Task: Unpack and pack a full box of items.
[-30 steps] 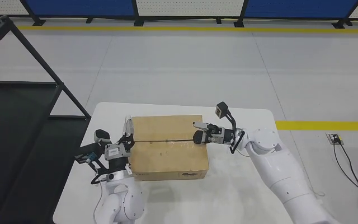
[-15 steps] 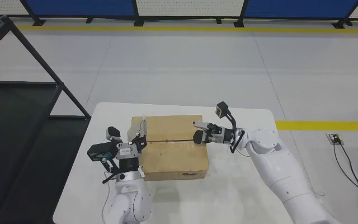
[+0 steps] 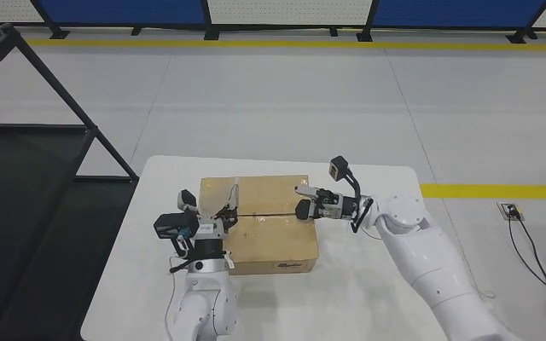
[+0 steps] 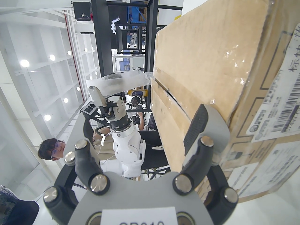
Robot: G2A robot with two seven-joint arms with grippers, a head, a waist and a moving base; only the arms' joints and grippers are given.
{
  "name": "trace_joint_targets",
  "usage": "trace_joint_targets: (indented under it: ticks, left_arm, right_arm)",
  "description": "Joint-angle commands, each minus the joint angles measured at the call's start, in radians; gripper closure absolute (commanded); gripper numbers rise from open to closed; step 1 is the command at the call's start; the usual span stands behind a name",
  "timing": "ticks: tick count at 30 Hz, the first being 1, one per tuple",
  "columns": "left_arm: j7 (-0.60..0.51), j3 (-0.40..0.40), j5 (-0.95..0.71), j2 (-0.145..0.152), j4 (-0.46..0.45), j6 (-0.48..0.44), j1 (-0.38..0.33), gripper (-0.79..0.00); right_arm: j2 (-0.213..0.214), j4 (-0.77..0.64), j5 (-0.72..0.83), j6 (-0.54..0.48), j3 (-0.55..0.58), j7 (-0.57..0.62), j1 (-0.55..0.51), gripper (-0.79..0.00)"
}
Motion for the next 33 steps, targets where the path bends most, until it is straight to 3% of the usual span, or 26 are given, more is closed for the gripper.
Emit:
trace_joint_targets:
  ticks: [1,33]
  left_arm:
    - [0.005,0.013,0.009,-0.003,0.004,0.003,0.0,-0.785]
    - [-0.033,0.08,0.074,-0.038,0.077,0.004,-0.051,-0.785]
  right_arm:
    - [0.001,0.0,0.004,-0.005,0.004,-0.002,-0.002,-0.785]
    - [0.036,-0.053,0.022,-0.023,0.093,-0.004,-0.071,-0.785]
